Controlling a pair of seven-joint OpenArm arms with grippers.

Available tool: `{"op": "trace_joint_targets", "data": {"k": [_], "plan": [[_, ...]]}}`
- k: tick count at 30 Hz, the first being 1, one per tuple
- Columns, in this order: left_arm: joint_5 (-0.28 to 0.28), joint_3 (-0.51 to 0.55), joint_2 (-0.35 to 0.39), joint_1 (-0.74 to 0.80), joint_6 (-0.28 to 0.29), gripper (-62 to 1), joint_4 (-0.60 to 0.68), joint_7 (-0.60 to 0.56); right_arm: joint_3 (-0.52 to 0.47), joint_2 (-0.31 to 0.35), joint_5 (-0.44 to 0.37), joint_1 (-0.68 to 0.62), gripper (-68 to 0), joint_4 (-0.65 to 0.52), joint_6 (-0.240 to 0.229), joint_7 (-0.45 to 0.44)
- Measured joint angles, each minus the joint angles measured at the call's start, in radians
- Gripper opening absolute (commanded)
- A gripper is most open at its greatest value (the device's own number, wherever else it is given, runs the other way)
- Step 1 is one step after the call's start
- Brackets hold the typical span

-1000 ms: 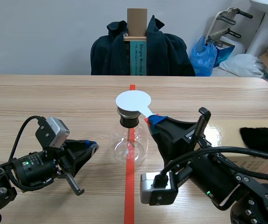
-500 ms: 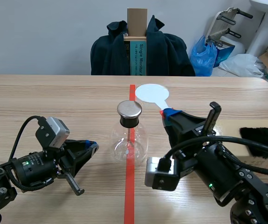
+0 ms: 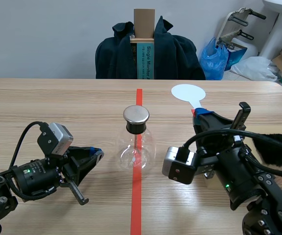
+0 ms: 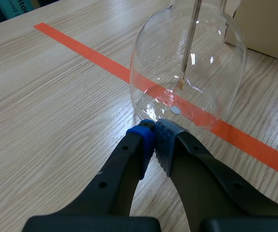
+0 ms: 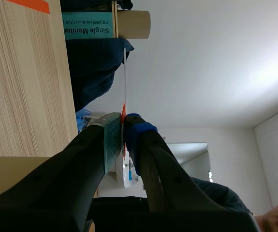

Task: Do the electroscope experiment.
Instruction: 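Move the plate toward and away from the electroscope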

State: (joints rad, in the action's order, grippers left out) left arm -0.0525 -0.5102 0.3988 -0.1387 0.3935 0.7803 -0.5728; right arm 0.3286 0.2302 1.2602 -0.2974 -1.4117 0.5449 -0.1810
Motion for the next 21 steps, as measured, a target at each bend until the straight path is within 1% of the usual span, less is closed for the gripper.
{"op": "trace_joint_targets", "data": {"k": [6,12,15,21], "plan": [[0.000,0.000,0.000,0.000,0.000,-57.7,0.000,0.000,0.000,0.000,0.000,0.000,-66.8,0.000,0.000,-0.008],[0.000,0.000,0.000,0.000,0.000,-57.7,0.000,0.000,0.000,0.000,0.000,0.000,-66.8,0.000,0.000,-0.112],[0.000,0.000,0.000,0.000,0.000,-57.7,0.000,0.000,0.000,0.000,0.000,0.000,-66.8,0.000,0.000,-0.183],[0.000,0.000,0.000,0.000,0.000,-57.7,0.000,0.000,0.000,0.000,0.001,0.000,-66.9,0.000,0.000,-0.298]]}}
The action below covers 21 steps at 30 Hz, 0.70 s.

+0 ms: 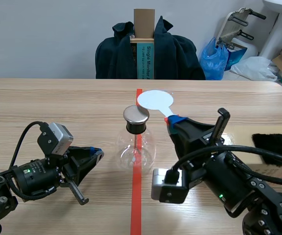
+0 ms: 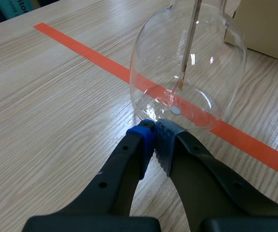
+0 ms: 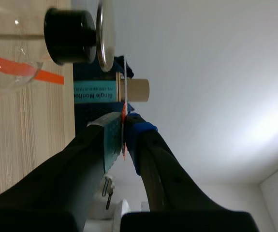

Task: Do the electroscope experiment.
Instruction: 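Move the plate toward and away from the electroscope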

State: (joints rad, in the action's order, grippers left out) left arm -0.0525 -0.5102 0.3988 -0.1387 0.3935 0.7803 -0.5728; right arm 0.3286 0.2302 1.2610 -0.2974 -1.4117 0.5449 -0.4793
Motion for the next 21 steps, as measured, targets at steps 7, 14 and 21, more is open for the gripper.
{"op": "trace_joint_targets", "data": {"k": [7,14,21], "plan": [[0.000,0.000,0.000,0.000,0.000,-57.7,0.000,0.000,0.000,0.000,0.000,0.000,-66.9,0.000,0.000,-0.099],[0.000,0.000,0.000,0.000,0.000,-57.7,0.000,0.000,0.000,0.000,0.000,0.000,-66.8,0.000,0.000,-0.132],[0.000,0.000,0.000,0.000,0.000,-57.7,0.000,0.000,0.000,0.000,0.000,0.000,-66.8,0.000,0.000,-0.153]]}}
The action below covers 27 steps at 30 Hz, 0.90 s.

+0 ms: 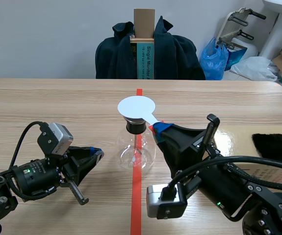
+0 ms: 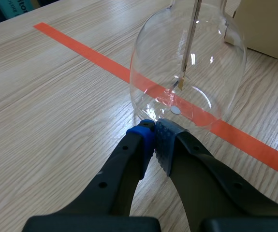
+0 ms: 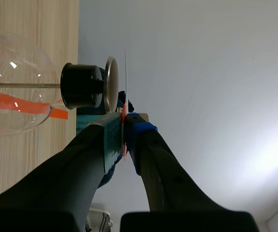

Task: Do the electroscope experiment.
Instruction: 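Move the plate toward and away from the electroscope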

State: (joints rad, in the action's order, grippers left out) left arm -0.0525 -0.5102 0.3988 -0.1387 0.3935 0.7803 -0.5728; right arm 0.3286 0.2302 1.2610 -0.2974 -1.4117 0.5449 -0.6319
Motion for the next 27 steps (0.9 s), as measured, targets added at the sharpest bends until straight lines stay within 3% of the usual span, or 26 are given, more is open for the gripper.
{"op": "trace_joint_targets", "data": {"k": [17,27], "plan": [[0.000,0.000,0.000,0.000,0.000,-57.7,0.000,0.000,0.000,0.000,0.000,0.000,-66.8,0.000,0.000,0.008],[0.000,0.000,0.000,0.000,0.000,-57.7,0.000,0.000,0.000,0.000,0.000,0.000,-66.8,0.000,0.000,0.142]]}}
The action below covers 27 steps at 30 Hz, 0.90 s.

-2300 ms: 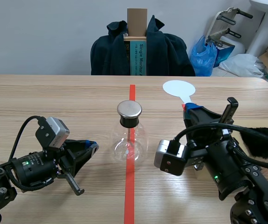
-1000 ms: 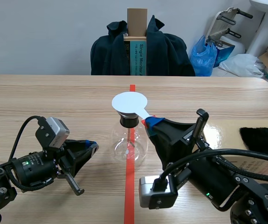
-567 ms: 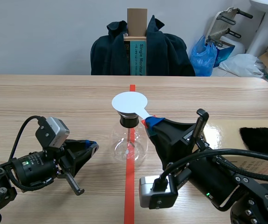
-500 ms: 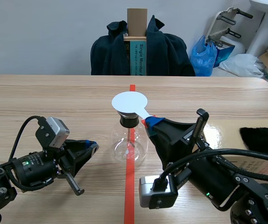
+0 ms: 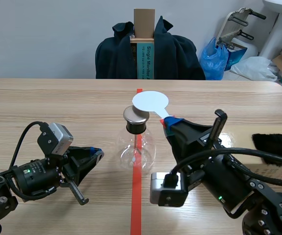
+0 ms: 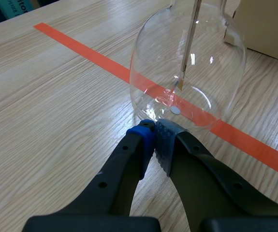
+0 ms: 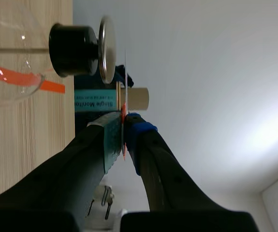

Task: Do the electroscope experiment.
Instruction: 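Move the plate toward and away from the electroscope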

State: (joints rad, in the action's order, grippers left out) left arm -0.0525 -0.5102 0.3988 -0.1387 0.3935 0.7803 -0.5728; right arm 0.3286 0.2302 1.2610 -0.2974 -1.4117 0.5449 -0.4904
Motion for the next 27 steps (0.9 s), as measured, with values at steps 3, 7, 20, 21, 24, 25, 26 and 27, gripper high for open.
{"op": "trace_joint_targets", "data": {"k": [3,7,20,21,24,25,26,27], "plan": [[0.000,0.000,0.000,0.000,0.000,-57.7,0.000,0.000,0.000,0.000,0.000,0.000,-66.8,0.000,0.000,0.044],[0.000,0.000,0.000,0.000,0.000,-57.7,0.000,0.000,0.000,0.000,0.000,0.000,-66.8,0.000,0.000,0.106],[0.000,0.000,0.000,0.000,0.000,-57.7,0.000,0.000,0.000,0.000,-0.001,0.000,-66.8,0.000,0.000,0.268],[0.000,0.000,0.000,0.000,0.000,-57.7,0.000,0.000,0.000,0.000,-0.002,0.000,-66.8,0.000,0.000,0.279],[0.000,0.000,0.000,0.000,0.000,-57.7,0.000,0.000,-0.010,0.000,-0.040,-0.002,-66.9,-0.022,0.000,0.290],[0.000,0.000,0.000,0.000,0.000,-57.7,0.000,0.000,-0.019,0.000,-0.045,-0.003,-66.8,-0.039,0.000,0.290],[0.000,0.000,0.000,0.000,0.000,-57.7,0.000,0.000,-0.031,0.000,-0.059,-0.003,-66.8,-0.060,0.000,0.290],[0.000,0.000,0.000,0.000,0.000,-57.7,0.000,0.000,-0.043,0.000,-0.069,-0.003,-66.8,-0.082,0.000,0.290]]}}
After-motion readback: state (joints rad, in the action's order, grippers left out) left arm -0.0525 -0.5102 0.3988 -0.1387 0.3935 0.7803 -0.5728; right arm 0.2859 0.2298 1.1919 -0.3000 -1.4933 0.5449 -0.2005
